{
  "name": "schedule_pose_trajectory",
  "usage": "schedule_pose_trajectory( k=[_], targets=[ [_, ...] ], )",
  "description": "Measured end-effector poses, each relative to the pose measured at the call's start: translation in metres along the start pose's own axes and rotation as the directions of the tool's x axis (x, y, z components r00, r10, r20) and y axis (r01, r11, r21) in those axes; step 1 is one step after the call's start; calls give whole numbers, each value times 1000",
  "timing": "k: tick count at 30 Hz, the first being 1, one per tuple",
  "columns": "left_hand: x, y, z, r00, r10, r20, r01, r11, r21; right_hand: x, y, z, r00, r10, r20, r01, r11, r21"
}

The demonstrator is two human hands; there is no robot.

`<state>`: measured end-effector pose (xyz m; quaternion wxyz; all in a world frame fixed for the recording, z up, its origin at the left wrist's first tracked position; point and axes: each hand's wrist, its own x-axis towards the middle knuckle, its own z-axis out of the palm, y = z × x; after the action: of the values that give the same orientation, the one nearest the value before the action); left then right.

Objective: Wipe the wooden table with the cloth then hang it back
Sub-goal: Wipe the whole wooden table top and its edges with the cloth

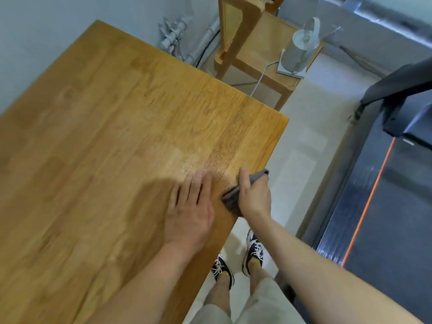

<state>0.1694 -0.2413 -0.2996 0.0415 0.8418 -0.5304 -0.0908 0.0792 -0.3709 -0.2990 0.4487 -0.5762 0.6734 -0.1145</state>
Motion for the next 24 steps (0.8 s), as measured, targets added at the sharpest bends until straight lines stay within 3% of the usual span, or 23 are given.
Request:
schedule_pose_trajectory(
  k=[5, 9, 12, 17, 21, 24],
  targets=[
    [-45, -13, 2, 999, 34, 6, -34, 999, -29, 93, -34, -8, 983, 108, -151, -87, 987, 138],
    [-42, -14, 3, 1000, 13, -11, -13, 999, -29, 83, -26, -6, 991, 76, -110, -23, 906, 423],
    [-42, -12, 4, 1000, 14, -25, -15, 1000, -9, 59, -11, 1, 982, 1, -188, 70, 925, 372],
    [-43, -16, 10, 995, 35, -96, -34, 999, 19, -10, 22, 33, 990, -60, -129, 94, 956, 276],
    [-42, -10, 12, 990, 21, -142, -24, 1000, -19, -62, 50, 49, 961, -184, -206, 230, 947, 225],
    [-41, -12, 10, 987, 7, -159, -8, 1000, -2, -65, 52, 48, 954, -249, -168, 276, 948, 158]
  ],
)
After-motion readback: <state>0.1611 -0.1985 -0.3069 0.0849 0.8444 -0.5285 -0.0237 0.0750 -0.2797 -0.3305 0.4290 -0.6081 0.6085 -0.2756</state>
